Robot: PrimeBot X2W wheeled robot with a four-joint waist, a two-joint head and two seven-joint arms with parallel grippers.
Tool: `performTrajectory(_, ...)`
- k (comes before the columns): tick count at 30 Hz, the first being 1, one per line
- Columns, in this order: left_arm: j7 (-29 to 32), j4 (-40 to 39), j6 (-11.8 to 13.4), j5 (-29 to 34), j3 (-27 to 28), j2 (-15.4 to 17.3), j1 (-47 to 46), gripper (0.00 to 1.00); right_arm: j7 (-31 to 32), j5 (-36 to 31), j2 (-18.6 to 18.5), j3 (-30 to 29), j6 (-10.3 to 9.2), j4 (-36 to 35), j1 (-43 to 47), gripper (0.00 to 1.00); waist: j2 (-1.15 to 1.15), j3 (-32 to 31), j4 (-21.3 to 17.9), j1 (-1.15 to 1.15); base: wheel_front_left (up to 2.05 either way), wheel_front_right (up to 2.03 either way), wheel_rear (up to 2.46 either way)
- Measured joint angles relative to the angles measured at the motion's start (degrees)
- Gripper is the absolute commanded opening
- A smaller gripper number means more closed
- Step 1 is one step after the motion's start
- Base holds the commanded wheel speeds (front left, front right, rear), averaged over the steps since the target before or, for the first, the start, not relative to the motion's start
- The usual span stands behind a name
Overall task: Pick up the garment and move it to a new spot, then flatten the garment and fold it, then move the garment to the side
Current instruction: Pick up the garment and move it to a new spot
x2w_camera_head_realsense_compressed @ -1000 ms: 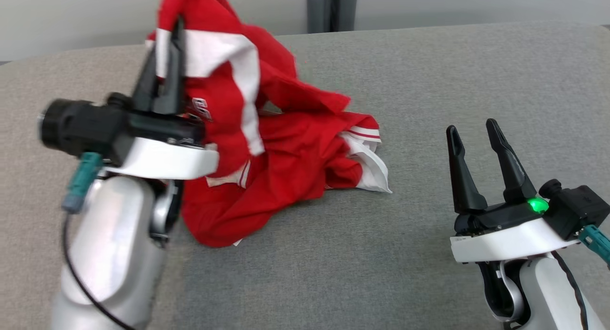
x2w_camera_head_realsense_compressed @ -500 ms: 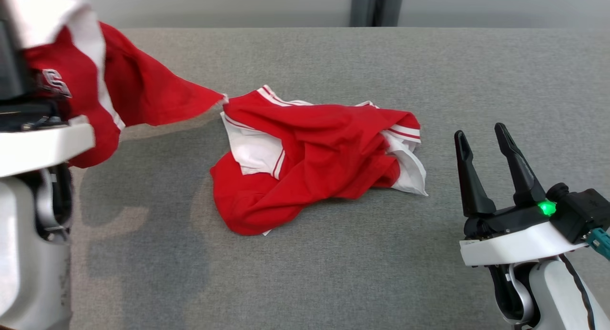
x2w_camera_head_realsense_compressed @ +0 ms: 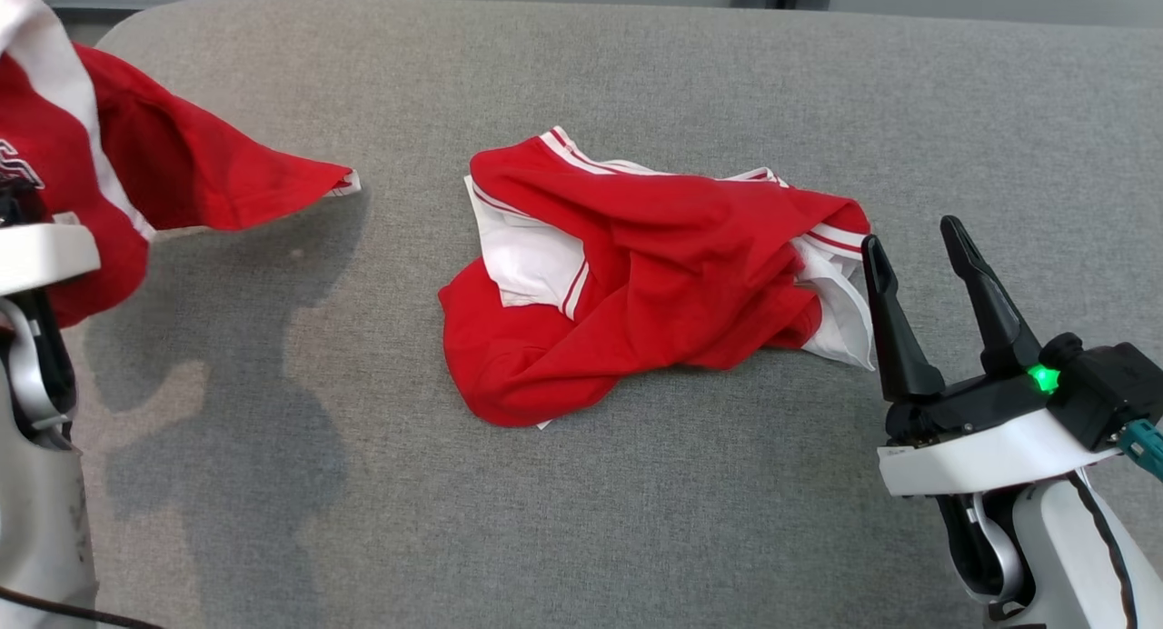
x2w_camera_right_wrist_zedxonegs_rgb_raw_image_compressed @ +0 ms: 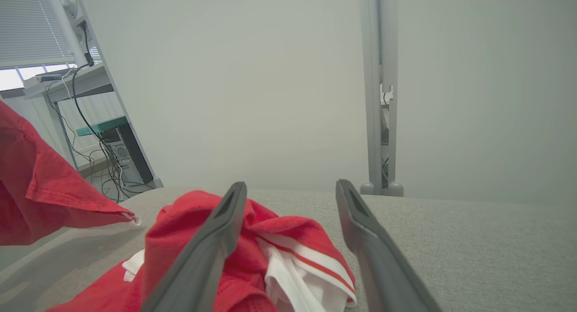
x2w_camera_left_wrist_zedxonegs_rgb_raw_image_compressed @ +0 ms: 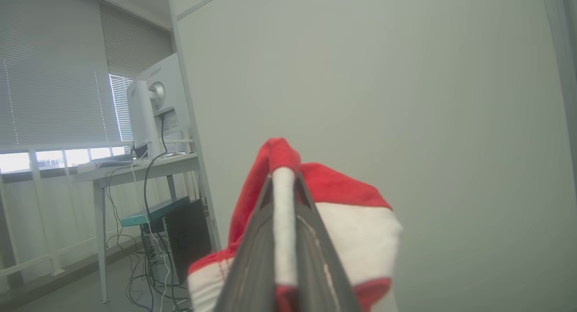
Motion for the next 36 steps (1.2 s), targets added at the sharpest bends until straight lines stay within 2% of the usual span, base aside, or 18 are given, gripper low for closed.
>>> performTrajectory(8, 0.0, 1.2, 3.9, 2.2, 4.8, 0.0, -0.6, 0.0, 0.0, 0.0, -1.0, -0.1, 0.0, 0.0, -0.6, 1.0, 0.0, 1.4, 0.3, 0.0, 0.0, 0.0, 0.0)
performTrajectory(10, 0.0, 1.8, 4.0, 2.4, 5.5, 0.0, -0.6, 0.0, 0.0, 0.0, -1.1, -0.2, 0.0, 0.0, -0.5, 1.0, 0.0, 1.6, 0.4, 0.0, 0.0, 0.0, 0.0)
performTrajectory(16, 0.0, 10.7, 3.8, 0.0, 6.9, -2.9, 0.5, 0.0, 0.0, 0.0, -1.6, 0.0, 0.0, -0.1, -0.6, 1.0, 0.0, 2.6, 0.8, 0.0, 0.0, 0.0, 0.0)
performTrajectory(23, 0.0, 25.6, 1.3, -4.4, 10.0, -5.3, -1.1, 0.0, 0.0, 0.0, -2.0, 0.7, 0.0, -0.1, -1.9, 1.0, 0.0, 3.7, 0.4, 0.0, 0.0, 0.0, 0.0)
performTrajectory(28, 0.0, 35.3, 0.7, -5.6, 12.7, -4.7, -3.4, 0.0, 0.0, 0.3, -2.3, 1.0, 0.0, -0.1, -1.8, 1.0, 0.0, 4.4, -0.4, 0.0, 0.0, 0.0, 0.0)
performTrajectory(32, 0.0, 38.8, 1.1, -6.2, 15.5, -3.6, -4.5, 0.0, 0.0, 0.7, -2.7, 1.6, 0.0, -0.1, -1.9, 1.0, 0.0, 4.8, -1.2, 0.0, 0.0, 0.0, 0.0)
performTrajectory(34, 0.0, 39.9, 0.4, -6.4, 16.3, -3.5, -5.1, 0.0, 0.0, 0.7, -2.9, 1.4, 0.0, -0.1, -2.1, 1.0, 0.0, 4.8, -1.6, 0.0, 0.0, 0.0, 0.0)
performTrajectory(35, 0.0, 40.3, -0.1, -6.4, 16.6, -3.5, -5.4, 0.27, 0.0, 0.7, -2.9, 1.3, 0.0, -0.1, -2.1, 1.0, 0.0, 4.8, -1.7, 0.0, 0.0, 0.0, 0.0)
performTrajectory(36, 0.0, 40.3, -0.2, -6.6, 17.0, -3.7, -5.6, 1.0, 0.0, 0.7, -3.0, 1.2, 0.0, 0.0, -2.1, 1.0, 0.0, 4.7, -1.8, 0.0, 0.0, 0.0, 0.0)
